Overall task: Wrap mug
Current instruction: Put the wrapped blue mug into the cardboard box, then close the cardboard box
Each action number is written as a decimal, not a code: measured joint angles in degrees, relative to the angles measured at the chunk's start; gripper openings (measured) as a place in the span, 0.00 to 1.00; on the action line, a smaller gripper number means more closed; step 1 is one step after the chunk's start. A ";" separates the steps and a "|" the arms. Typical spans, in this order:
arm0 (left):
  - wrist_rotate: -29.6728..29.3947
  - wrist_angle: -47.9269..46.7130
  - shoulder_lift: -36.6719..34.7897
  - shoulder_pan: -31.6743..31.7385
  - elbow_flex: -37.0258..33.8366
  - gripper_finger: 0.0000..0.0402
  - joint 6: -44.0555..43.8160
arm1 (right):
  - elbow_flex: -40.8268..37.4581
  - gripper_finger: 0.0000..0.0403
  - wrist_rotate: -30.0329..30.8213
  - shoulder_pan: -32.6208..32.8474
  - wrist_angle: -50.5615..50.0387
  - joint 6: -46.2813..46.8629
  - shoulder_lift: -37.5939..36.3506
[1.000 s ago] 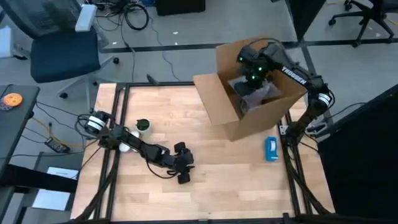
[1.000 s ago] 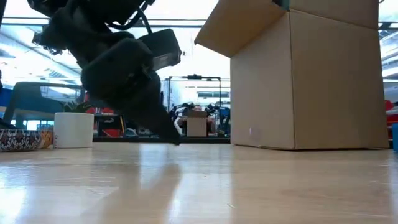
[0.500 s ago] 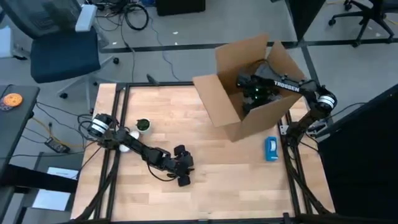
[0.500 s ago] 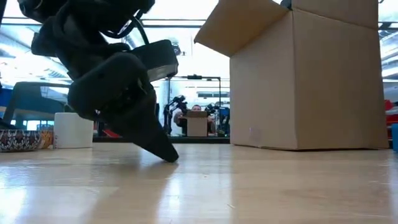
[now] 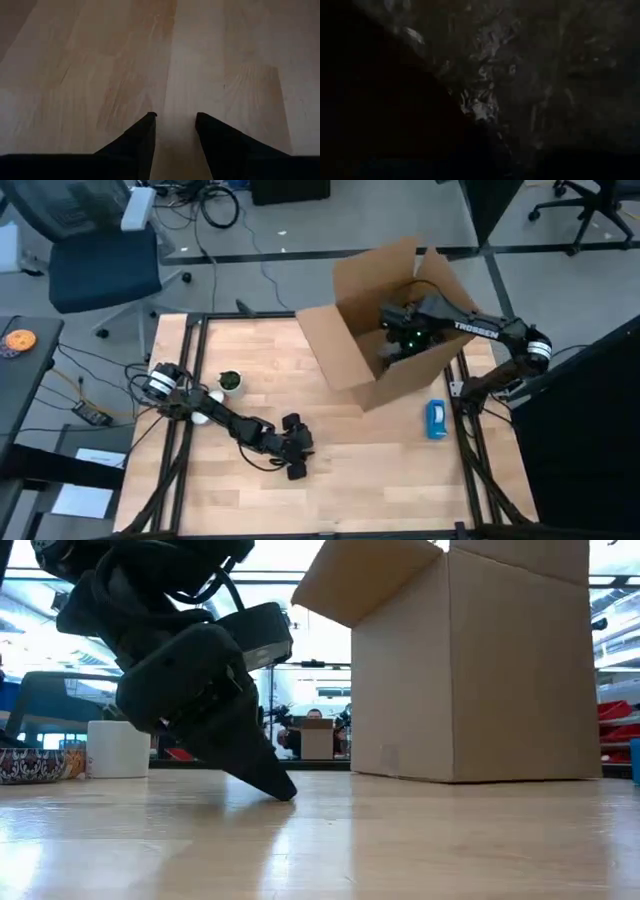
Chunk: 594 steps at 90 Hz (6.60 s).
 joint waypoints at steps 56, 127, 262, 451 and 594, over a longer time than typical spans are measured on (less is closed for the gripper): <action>-0.94 2.96 0.05 1.11 -0.04 0.33 3.74 | 0.15 0.32 2.19 3.05 18.91 -0.02 -0.29; -7.39 -9.69 -0.43 -1.49 7.08 0.33 10.05 | 31.21 0.56 7.59 3.57 16.58 1.30 -0.53; -7.59 -10.97 -0.54 -2.69 8.05 0.33 9.47 | 35.12 0.44 12.08 -7.78 -5.21 3.25 -5.28; 0.75 -5.42 5.79 17.31 55.08 0.33 30.38 | 15.16 0.38 17.49 1.33 5.73 -2.15 -5.06; -10.64 4.45 4.22 19.56 55.08 0.33 36.69 | 18.16 0.00 12.70 3.25 2.96 13.80 -8.82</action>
